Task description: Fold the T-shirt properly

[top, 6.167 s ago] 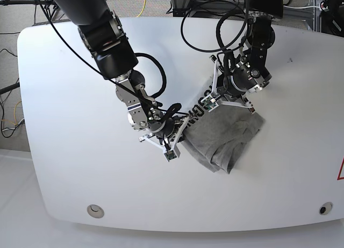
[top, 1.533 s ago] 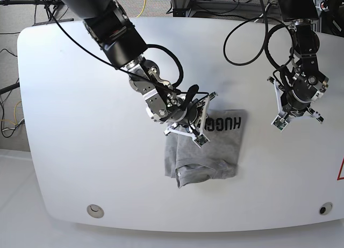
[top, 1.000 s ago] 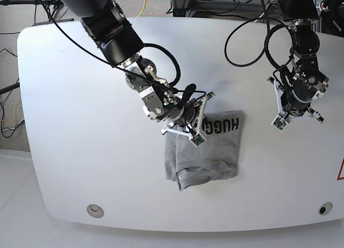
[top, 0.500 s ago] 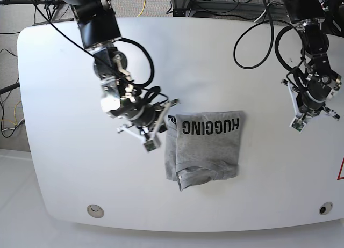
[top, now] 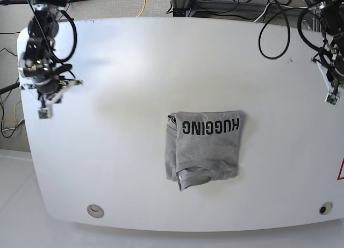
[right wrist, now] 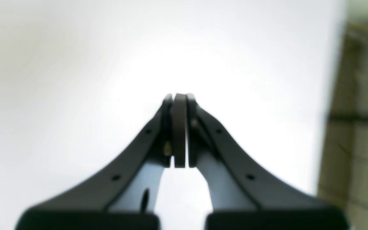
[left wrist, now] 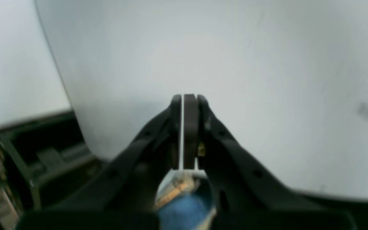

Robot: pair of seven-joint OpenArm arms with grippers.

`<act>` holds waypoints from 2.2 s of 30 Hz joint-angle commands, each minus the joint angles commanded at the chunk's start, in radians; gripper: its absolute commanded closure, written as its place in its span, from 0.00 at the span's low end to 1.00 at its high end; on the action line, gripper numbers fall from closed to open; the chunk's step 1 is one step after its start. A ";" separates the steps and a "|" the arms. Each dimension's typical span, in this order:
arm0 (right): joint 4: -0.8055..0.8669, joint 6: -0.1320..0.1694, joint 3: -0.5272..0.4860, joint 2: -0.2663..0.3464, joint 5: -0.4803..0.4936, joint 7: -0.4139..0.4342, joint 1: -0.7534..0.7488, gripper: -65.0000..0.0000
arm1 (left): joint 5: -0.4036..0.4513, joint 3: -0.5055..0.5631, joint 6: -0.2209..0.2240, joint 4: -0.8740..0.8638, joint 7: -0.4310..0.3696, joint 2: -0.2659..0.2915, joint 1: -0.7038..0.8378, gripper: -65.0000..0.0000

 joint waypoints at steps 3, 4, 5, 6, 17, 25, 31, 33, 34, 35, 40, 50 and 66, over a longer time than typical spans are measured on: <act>0.015 0.000 0.133 0.015 0.000 -0.028 -0.106 1.00 | 0.000 -0.032 0.000 -0.003 0.000 0.003 0.057 1.00; 0.017 0.002 0.178 0.021 0.000 -0.032 -0.143 1.00 | 0.000 -0.041 0.000 -0.005 0.000 0.005 0.077 1.00; 0.017 0.002 0.206 0.025 0.000 -0.034 -0.167 1.00 | 0.000 -0.044 0.000 -0.005 0.000 0.009 0.091 1.00; 0.015 0.002 0.242 0.026 0.000 -0.034 -0.201 1.00 | 0.000 -0.051 0.000 -0.006 0.000 0.020 0.106 1.00; -0.015 0.003 0.479 -0.051 -0.035 -0.034 -0.431 1.00 | 0.002 -0.055 0.000 -0.061 0.000 0.097 0.209 1.00; -0.164 0.026 0.397 -0.195 -0.313 0.034 -0.450 1.00 | 0.000 -0.009 0.000 -0.258 -0.005 0.112 0.213 1.00; -0.334 0.126 0.362 -0.319 -0.509 0.227 -0.440 1.00 | 0.000 0.031 0.002 -0.382 -0.006 0.132 0.216 1.00; -0.396 0.153 0.364 -0.358 -0.577 0.279 -0.414 1.00 | 0.000 0.051 0.002 -0.420 -0.008 0.132 0.226 1.00; -0.427 0.166 0.365 -0.371 -0.609 0.301 -0.405 1.00 | 0.000 0.057 0.002 -0.434 -0.011 0.132 0.230 1.00; -0.456 0.180 0.371 -0.385 -0.641 0.321 -0.396 1.00 | 0.000 0.058 0.002 -0.446 -0.020 0.132 0.235 1.00; -0.562 0.261 0.471 -0.436 -0.740 0.420 -0.348 1.00 | 0.000 0.046 0.005 -0.476 -0.091 0.150 0.262 1.00; -0.715 0.416 0.640 -0.445 -0.948 0.575 -0.247 1.00 | 0.000 -0.057 0.006 -0.319 -0.199 0.198 0.304 1.00; -0.891 0.502 0.707 -0.445 -1.071 0.707 -0.180 1.00 | 0.144 -0.089 0.000 -0.196 -0.233 0.322 0.364 1.00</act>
